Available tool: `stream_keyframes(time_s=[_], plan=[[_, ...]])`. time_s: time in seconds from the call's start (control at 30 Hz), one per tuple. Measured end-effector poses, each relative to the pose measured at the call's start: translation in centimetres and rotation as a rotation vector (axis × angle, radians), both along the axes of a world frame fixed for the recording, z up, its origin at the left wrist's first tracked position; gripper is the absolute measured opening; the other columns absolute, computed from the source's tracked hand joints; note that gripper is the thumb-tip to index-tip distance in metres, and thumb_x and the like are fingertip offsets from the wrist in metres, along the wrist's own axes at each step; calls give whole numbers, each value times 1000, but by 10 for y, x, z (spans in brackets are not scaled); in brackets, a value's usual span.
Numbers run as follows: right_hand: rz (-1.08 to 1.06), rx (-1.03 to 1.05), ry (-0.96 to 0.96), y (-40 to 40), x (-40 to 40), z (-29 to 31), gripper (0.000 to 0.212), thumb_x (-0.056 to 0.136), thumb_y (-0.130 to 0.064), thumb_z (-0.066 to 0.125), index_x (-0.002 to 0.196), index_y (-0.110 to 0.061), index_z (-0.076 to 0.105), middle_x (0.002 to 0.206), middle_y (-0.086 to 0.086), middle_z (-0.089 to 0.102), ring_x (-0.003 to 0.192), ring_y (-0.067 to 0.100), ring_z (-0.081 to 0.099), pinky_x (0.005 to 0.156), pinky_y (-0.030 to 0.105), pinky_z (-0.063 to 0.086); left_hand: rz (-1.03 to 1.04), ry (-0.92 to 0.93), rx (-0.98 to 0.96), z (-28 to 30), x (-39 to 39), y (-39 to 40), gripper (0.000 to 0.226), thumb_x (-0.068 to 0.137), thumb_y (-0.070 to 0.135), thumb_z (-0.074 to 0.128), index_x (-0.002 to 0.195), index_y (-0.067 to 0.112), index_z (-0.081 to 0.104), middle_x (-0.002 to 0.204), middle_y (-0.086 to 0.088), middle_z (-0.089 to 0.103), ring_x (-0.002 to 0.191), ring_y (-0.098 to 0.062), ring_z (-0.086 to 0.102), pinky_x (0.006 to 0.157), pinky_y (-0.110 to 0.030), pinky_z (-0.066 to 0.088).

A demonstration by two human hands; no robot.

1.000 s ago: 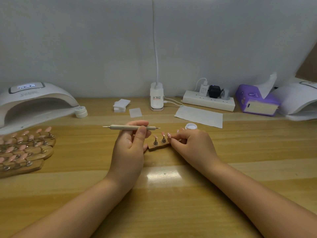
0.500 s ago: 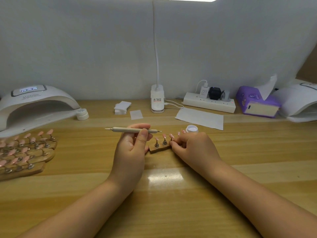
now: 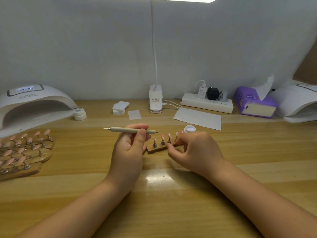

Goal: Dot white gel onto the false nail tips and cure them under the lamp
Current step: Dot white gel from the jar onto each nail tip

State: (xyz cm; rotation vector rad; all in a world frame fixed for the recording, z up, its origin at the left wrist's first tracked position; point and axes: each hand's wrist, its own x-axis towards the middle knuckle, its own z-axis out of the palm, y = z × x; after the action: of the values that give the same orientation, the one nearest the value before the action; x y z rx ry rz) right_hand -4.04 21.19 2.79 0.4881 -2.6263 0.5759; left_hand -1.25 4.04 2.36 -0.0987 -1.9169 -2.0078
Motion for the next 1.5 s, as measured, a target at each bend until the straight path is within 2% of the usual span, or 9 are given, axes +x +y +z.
stream_keyframes(time_s=[0.13, 0.2, 0.37, 0.5, 0.77, 0.93, 1.07, 1.23, 1.5], plan=[[-75, 36, 182, 12, -5, 10, 35, 83, -51, 61, 85, -18, 71, 65, -12, 52, 58, 9, 49, 47, 22, 35, -4, -2, 6, 0, 0, -1, 16, 99, 21, 48, 102, 24, 63, 88, 19, 69, 87, 4, 64, 87, -37, 53], [-162, -42, 241, 23, -14, 12, 36, 83, -43, 65, 103, -14, 68, 76, -8, 53, 70, 12, 51, 55, 21, 33, -8, -5, 5, -1, 0, -1, 16, 99, 22, 48, 102, 25, 64, 89, 19, 69, 88, 4, 64, 88, -37, 52], [-274, -195, -119, 46, -36, -2, 81, 80, -45, 68, 145, -13, 31, 121, -1, 52, 121, 22, 41, 100, 36, 37, -19, -4, 0, -2, 0, -2, 17, 97, 25, 48, 103, 26, 64, 92, 16, 70, 91, 1, 64, 90, -38, 52], [-142, -219, -319, 51, -44, -11, 91, 83, -35, 66, 153, -17, 9, 144, -4, 45, 136, 17, 29, 107, 32, 29, -28, -3, 2, -3, -1, -1, 16, 97, 25, 48, 102, 27, 64, 91, 17, 69, 91, 1, 65, 90, -37, 51], [-80, -303, -246, 50, -48, -17, 85, 84, -39, 70, 151, -20, 21, 116, -14, 62, 125, 17, 47, 107, 42, 39, -24, -16, 18, -3, 0, -1, 16, 98, 24, 48, 102, 27, 64, 89, 18, 69, 89, 1, 64, 89, -37, 52], [-144, -387, -141, 52, -48, -16, 82, 78, -40, 75, 145, -24, 29, 95, -18, 58, 104, 11, 56, 89, 32, 46, -19, 1, 9, -2, 1, -1, 16, 98, 24, 48, 102, 25, 64, 89, 15, 69, 91, -2, 64, 82, -27, 52], [-112, -522, 32, 43, -41, -3, 76, 76, -26, 79, 138, -22, 36, 99, -14, 54, 92, 5, 56, 82, 25, 49, -15, 84, -32, 9, 3, -1, 16, 97, 22, 49, 101, 21, 64, 87, 14, 70, 87, -1, 65, 75, -7, 46], [118, -434, 135, 13, -18, 14, 76, 72, -17, 82, 134, -21, 38, 101, -9, 56, 92, 1, 55, 75, 13, 47, -3, 267, -195, 30, 11, -1, 17, 92, 32, 51, 100, 23, 64, 89, 9, 69, 88, -5, 66, 76, -12, 48], [287, -339, 162, -3, 3, 19, 74, 71, -14, 83, 133, -12, 42, 101, -2, 60, 88, 5, 56, 79, 21, 49, 85, 406, -403, 38, 14, -2, 12, 94, 27, 50, 101, 25, 59, 91, 4, 66, 86, -4, 65, 74, -14, 49]])
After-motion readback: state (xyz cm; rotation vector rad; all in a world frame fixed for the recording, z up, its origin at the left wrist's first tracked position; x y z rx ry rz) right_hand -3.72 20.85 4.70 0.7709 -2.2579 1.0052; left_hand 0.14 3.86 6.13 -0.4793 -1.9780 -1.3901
